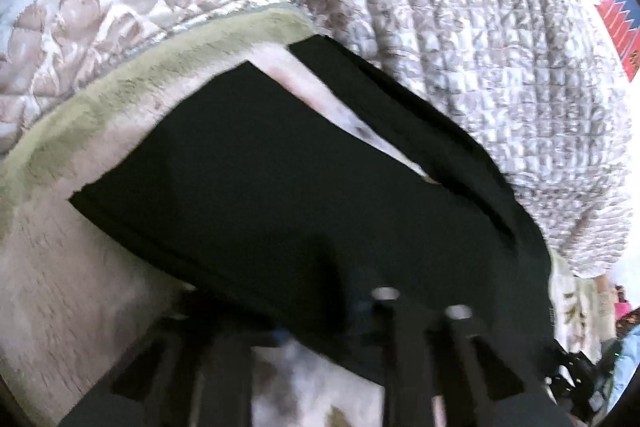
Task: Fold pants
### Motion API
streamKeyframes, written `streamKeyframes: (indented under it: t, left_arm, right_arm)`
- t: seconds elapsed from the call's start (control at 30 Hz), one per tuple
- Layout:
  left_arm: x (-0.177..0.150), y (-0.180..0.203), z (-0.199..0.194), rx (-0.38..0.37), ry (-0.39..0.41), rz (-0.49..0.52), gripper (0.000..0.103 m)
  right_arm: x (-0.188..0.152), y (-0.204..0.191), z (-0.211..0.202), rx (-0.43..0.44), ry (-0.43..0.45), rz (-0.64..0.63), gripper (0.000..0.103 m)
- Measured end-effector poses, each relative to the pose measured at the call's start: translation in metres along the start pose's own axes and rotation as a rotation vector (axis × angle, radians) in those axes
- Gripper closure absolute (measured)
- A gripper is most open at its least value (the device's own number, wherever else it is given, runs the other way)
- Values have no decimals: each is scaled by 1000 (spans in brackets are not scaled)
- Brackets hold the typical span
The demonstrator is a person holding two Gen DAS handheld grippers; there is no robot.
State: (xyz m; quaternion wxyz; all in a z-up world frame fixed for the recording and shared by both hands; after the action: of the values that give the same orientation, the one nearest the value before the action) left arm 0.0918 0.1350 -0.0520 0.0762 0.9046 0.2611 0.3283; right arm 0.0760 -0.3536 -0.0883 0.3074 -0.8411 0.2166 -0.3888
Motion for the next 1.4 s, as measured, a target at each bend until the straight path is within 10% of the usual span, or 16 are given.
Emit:
streamKeyframes:
  t: [0.4,0.87,1.4]
  left_arm:
    - [8,-1,-24,33,19,43,100]
    - [-79,-52,-92,67,-26,182,99]
    - [-71,-90,-132,262,82,73,92]
  right_arm:
    - [17,1,-11,37,15,23,99]
    - [-42,27,-112,-33,-38,48,99]
    - [-58,29,-143,-160,-14,42,80]
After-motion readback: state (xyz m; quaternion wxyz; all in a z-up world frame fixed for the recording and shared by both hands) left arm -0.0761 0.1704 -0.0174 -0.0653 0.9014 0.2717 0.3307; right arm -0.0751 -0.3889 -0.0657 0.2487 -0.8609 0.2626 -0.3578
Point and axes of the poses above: each gripper's, at about its wrist camera, not at the fingertips, and z roughly the way its jaws point, y to its right, x to its top, the point moved 4 cm from there along z, roughly the way its jaws point, and after that the axes turned 11 degrees about x, right-handed, at the moved point
